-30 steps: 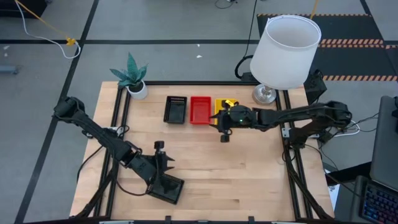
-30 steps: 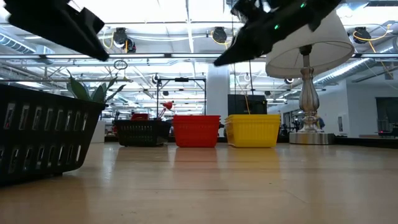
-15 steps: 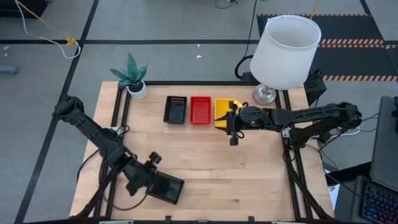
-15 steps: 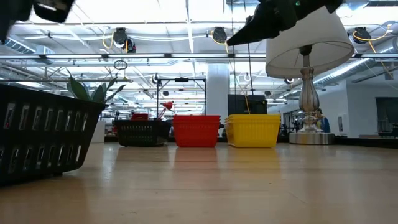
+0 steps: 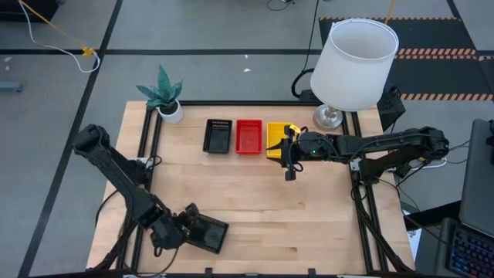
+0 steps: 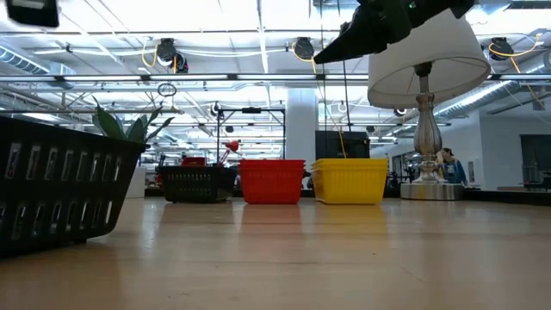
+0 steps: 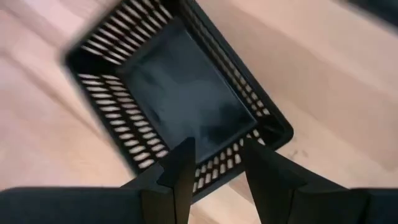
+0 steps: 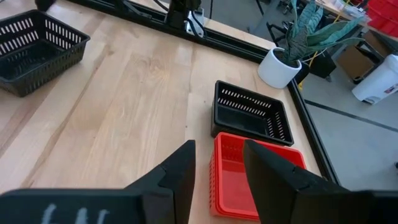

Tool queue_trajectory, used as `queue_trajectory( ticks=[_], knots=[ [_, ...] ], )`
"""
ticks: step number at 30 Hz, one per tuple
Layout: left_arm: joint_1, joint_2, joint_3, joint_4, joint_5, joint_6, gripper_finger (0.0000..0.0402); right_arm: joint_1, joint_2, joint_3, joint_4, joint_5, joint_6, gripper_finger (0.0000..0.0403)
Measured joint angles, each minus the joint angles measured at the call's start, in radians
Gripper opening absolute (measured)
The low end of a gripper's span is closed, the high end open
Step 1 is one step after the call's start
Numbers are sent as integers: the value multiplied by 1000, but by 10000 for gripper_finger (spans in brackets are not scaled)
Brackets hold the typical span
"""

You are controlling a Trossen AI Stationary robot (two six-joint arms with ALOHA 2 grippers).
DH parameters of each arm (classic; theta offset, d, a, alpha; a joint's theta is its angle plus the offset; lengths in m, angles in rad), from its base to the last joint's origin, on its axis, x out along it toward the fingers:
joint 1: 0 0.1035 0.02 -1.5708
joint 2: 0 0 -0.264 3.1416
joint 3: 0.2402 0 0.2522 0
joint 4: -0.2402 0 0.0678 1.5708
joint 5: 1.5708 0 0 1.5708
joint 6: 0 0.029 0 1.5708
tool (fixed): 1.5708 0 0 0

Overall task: Stack baskets by color
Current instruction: Stack the bottom black bin on the stacked black bins

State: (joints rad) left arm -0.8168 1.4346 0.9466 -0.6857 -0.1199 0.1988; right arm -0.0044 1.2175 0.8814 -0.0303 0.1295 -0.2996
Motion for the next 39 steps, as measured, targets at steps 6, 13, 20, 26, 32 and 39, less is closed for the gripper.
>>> queue_trajectory(
  ticks=[6,13,20,26,32,39],
  knots=[
    [-26,85,0,-9,-19,74,136,0,0,0,-1,0,0,130],
    [-35,81,9,-21,-46,130,136,0,0,0,-3,0,0,130],
    [-46,70,93,-182,-49,212,136,0,0,0,-5,0,0,130],
    [-49,70,80,-228,-47,255,136,0,0,0,-5,0,0,130],
    [-50,71,80,-167,-68,290,136,0,0,0,-5,0,0,130],
    [-49,125,80,-179,-61,300,136,0,0,0,-5,0,0,130]
  ],
)
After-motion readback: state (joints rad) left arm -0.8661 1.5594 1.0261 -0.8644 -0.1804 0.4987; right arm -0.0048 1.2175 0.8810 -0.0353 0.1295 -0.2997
